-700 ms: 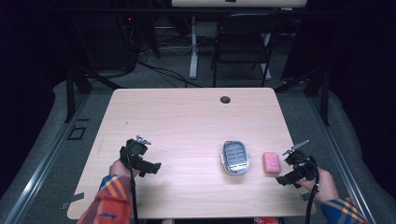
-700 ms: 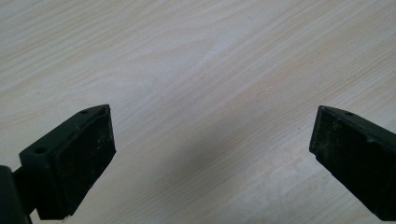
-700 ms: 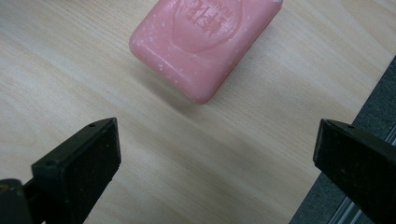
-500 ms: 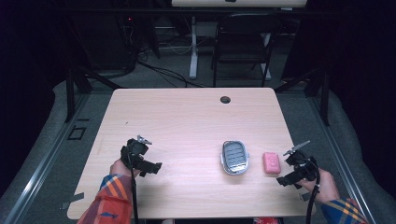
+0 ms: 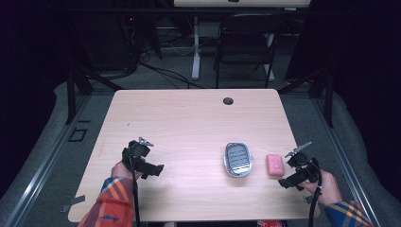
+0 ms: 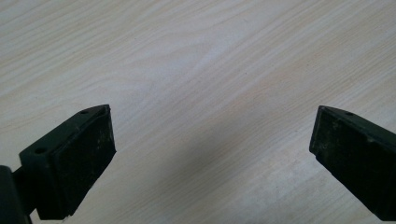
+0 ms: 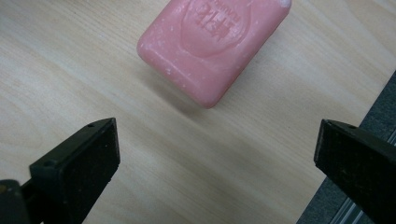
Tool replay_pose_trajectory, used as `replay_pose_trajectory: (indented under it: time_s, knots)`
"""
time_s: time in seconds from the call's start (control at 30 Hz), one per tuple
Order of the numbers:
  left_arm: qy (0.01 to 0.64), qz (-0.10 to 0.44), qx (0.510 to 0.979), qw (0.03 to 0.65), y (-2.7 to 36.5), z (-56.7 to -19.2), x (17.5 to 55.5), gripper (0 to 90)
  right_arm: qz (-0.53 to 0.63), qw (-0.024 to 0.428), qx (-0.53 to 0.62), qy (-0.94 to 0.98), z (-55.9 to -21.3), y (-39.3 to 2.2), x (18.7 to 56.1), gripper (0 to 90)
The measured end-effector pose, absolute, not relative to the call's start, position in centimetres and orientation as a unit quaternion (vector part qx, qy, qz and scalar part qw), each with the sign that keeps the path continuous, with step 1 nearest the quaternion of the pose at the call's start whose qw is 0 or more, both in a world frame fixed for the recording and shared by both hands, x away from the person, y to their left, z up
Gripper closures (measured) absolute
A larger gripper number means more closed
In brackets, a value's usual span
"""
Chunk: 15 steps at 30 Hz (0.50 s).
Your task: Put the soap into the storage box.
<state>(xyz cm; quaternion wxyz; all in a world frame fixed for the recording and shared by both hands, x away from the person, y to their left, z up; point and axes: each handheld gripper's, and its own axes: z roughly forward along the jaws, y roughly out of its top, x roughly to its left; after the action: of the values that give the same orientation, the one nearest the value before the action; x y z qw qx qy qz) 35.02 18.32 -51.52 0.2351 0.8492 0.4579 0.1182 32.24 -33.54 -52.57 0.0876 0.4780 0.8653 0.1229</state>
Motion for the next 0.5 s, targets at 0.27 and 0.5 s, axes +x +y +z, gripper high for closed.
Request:
replay_pose_trajectory:
  time_s: [0.27,0.5]
  knots:
    - [0.457,0.118,0.850,0.233,18.20,-51.55,35.05,0.0,0.143,0.089,0.487,0.857,-52.20,-33.61,32.50,0.0]
    - [0.457,0.119,0.851,0.232,18.21,-51.54,35.04,0.0,0.141,0.099,0.475,0.863,-52.18,-32.78,32.74,0.0]
